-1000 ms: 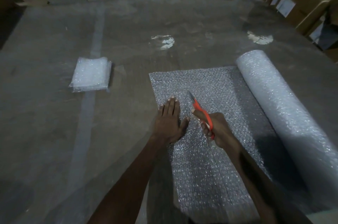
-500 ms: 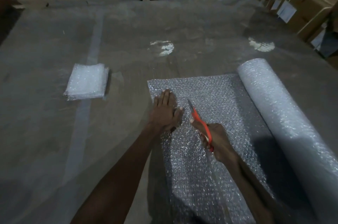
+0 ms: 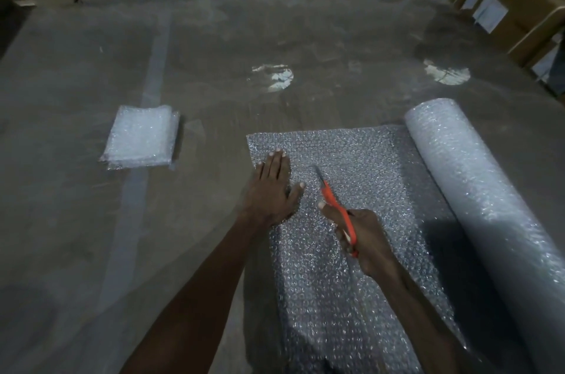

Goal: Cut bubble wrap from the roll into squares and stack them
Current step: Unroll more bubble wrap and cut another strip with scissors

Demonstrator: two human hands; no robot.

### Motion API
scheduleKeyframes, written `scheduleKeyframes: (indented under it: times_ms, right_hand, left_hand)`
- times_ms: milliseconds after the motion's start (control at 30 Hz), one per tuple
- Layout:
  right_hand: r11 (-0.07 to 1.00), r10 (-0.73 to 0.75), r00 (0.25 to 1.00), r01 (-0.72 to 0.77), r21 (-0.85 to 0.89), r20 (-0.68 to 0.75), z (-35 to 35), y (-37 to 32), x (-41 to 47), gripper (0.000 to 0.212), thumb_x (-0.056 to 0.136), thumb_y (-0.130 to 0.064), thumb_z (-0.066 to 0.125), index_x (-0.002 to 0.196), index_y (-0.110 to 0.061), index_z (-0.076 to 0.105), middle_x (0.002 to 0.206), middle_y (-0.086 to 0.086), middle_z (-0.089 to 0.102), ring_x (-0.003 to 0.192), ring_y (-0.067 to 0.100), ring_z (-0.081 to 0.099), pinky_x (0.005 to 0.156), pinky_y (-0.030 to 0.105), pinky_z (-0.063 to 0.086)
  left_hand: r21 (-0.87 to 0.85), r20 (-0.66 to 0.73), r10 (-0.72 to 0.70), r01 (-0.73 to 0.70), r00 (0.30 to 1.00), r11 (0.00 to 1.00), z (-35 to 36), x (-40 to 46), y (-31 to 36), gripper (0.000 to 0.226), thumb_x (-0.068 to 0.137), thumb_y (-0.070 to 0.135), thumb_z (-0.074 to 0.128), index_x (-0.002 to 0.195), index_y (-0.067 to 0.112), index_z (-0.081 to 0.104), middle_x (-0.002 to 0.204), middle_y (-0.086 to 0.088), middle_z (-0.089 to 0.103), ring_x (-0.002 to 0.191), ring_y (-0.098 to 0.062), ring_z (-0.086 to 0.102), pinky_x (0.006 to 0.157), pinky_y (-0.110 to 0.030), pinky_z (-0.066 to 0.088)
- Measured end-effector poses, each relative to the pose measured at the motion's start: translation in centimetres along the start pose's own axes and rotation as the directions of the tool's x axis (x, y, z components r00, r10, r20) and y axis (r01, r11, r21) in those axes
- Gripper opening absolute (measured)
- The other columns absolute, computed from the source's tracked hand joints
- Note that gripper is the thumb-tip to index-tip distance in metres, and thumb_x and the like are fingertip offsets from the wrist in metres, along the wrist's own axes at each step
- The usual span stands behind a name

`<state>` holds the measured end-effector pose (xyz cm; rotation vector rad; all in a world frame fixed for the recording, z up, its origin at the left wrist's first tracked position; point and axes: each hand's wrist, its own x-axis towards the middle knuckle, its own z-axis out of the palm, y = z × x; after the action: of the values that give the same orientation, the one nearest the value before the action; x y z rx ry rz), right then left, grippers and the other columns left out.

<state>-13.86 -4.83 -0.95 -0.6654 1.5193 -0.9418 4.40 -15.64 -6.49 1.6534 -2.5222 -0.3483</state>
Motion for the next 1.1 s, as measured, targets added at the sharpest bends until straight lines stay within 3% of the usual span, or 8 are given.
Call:
scheduleKeyframes:
  times_ms: [133, 233, 767, 1100]
  right_hand:
    - [1.000, 0.014, 1.000, -0.013, 0.006, -0.019, 0.1, -0.6, 0.7, 0.046, 0.081, -0.036, 0.083, 0.086, 0.008, 0.069, 0.051, 0.003, 0.055, 0.035, 0.012, 0.041, 0.035, 0.018, 0.032]
    - [1.000, 0.015, 1.000, -0.015, -0.006, -0.017, 0.4, -1.1, 1.2, 0.043, 0.080, -0.038, 0.084, 0.076, 0.002, 0.068, 0.051, 0.004, 0.056, 0.035, 0.012, 0.043, 0.036, 0.019, 0.033]
    - [0.999, -0.002, 1.000, 0.002, -0.037, -0.016, 0.9, -2.3, 2.6, 0.046, 0.080, -0.041, 0.083, 0.078, 0.003, 0.070, 0.052, 0.002, 0.056, 0.036, 0.010, 0.042, 0.036, 0.020, 0.034]
    - [0.999, -0.007, 1.000, 0.007, -0.036, -0.001, 0.9, -2.0, 2.8, 0.038, 0.079, -0.037, 0.084, 0.065, -0.007, 0.065, 0.052, 0.004, 0.056, 0.036, 0.010, 0.041, 0.036, 0.019, 0.032]
  left_hand:
    - [0.005, -0.013, -0.006, 0.006, 1.000, 1.000, 0.0, 0.0, 0.1, 0.075, 0.104, 0.056, 0.017, 0.159, 0.007, 0.005, 0.167, -0.013, 0.002, 0.154, -0.024, -0.003, 0.125, -0.043, 0.002]
    - [0.017, -0.014, -0.009, 0.009, 1.000, 1.000, 0.0, 0.1, 0.1, 0.075, 0.104, 0.056, 0.017, 0.159, 0.007, 0.005, 0.167, -0.013, 0.001, 0.154, -0.024, -0.003, 0.125, -0.043, 0.002]
    - [0.024, -0.001, -0.012, 0.012, 1.000, 1.000, 0.1, 0.1, 0.1, 0.077, 0.103, 0.058, 0.014, 0.159, 0.006, 0.004, 0.167, -0.013, -0.001, 0.154, -0.024, -0.005, 0.125, -0.044, 0.002]
    - [0.000, 0.008, -0.020, 0.020, 1.000, 1.000, 0.0, 0.0, 0.2, 0.077, 0.102, 0.059, 0.012, 0.159, 0.007, 0.003, 0.167, -0.012, -0.004, 0.154, -0.024, -0.007, 0.125, -0.043, 0.001]
